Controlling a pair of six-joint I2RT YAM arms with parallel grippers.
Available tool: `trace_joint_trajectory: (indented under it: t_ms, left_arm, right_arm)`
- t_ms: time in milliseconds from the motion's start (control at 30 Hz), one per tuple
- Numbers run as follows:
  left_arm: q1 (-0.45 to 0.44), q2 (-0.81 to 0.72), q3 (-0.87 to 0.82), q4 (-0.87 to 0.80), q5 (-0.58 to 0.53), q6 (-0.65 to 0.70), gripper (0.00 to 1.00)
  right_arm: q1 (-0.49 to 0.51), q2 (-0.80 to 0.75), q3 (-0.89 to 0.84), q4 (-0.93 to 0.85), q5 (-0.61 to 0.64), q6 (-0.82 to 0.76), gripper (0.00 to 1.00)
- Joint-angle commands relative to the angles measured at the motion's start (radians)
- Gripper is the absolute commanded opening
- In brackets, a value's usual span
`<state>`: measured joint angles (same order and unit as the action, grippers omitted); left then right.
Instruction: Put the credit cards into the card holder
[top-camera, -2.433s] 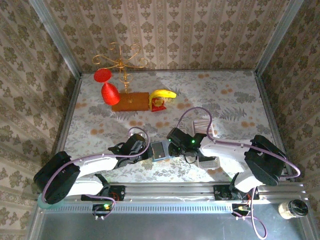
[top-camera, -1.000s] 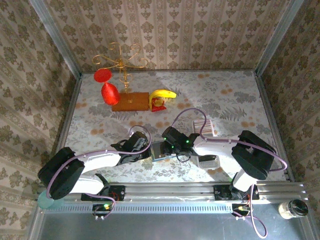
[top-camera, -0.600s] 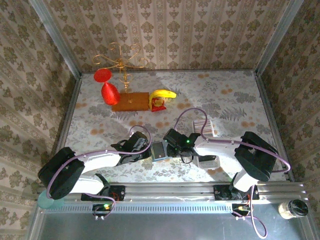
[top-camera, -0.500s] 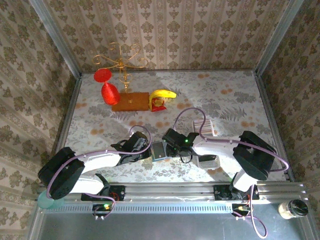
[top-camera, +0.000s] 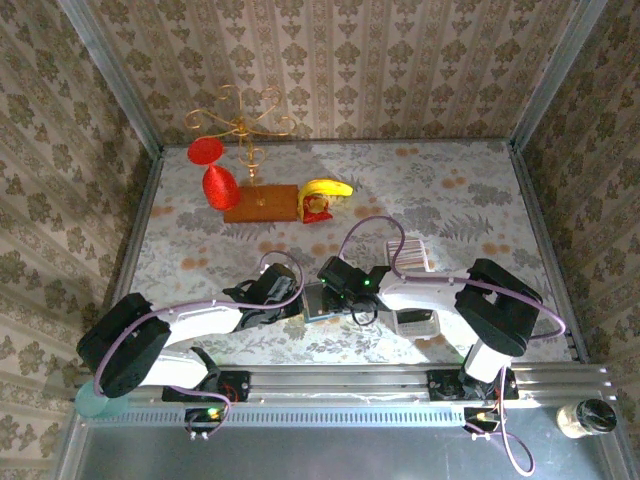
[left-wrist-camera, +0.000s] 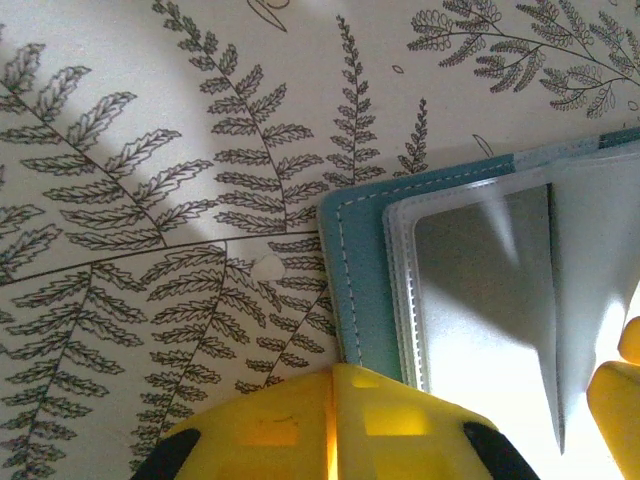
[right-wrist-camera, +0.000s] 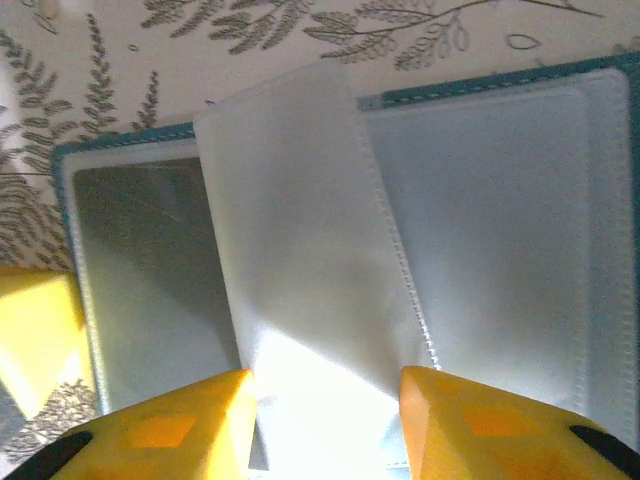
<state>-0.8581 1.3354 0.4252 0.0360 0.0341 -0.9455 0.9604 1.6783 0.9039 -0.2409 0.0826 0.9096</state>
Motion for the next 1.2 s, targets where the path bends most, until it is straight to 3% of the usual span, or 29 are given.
trace_joint_trajectory:
  t_ms: [0,467,1167]
  left_arm:
    - [-0.022,0.113,-0.044,0.083,0.026,-0.005,0.09]
    - [-0.023,0.128,-0.062,0.132,0.024,-0.025,0.07]
    - [-0.021,0.083,-0.107,0.15,0.001,-0.047,0.05]
  right_arm:
    - [0.008,0.02,-0.02,0.083,-0.043,0.04,0.42]
    - [0.008,-0.011,-0.11,0.289,-0.106,0.133,0.4]
    - [0.015,-0.08,-0.149,0.417,-0.084,0.177,0.33]
